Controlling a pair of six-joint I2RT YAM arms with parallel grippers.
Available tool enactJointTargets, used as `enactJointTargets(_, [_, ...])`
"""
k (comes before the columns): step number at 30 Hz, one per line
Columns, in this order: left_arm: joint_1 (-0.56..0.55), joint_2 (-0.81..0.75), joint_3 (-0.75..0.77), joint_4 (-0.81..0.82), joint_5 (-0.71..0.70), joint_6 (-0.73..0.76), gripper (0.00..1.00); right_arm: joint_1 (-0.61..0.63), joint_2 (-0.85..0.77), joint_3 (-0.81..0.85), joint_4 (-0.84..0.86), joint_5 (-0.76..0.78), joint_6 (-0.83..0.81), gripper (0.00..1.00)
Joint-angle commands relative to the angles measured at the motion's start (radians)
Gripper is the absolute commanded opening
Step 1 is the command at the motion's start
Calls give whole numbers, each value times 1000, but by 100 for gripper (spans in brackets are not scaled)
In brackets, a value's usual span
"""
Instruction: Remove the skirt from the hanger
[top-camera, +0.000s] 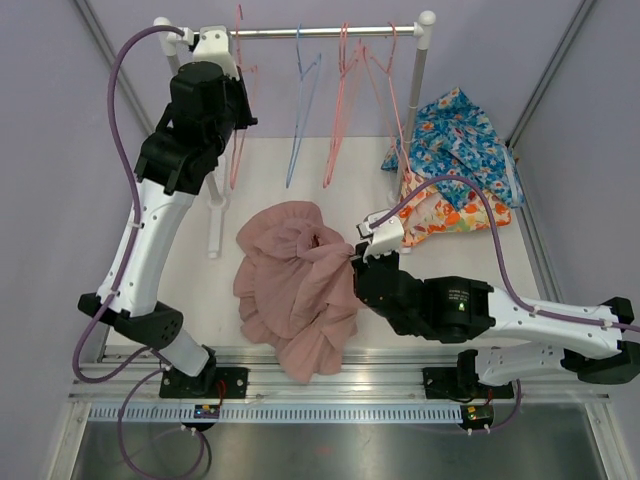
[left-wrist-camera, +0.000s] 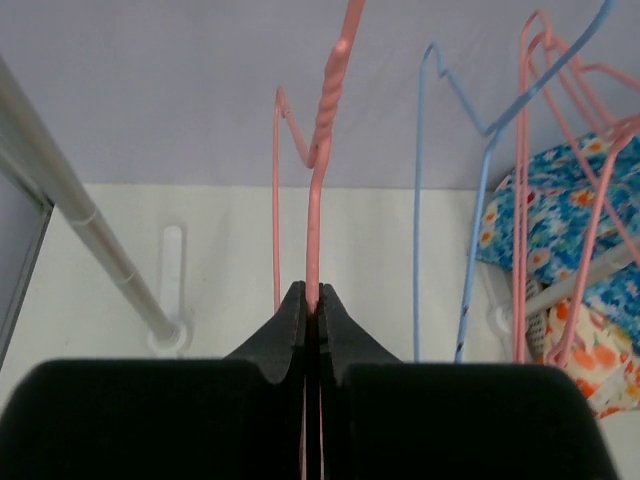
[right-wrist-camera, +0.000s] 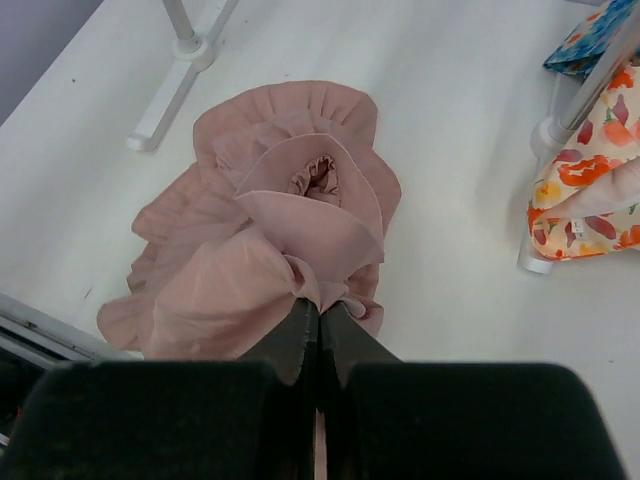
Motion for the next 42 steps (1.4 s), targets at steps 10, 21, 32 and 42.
enactJointTargets(10, [63,218,244,145,120,-29,0,0,-40,-22,34,168,-28,0])
enactJointTargets(21, [72,108,-42,223,185,-92,0,-225,-144,54,305,195,-562,0])
enactJointTargets(32, [72,-75,-277,255,185,-78,85,-526,36,475,523,28,-996,0])
enactJointTargets(42, [72,-346,-625,306,215,-88,99,-1055,458,1032,391,-287,-823,0])
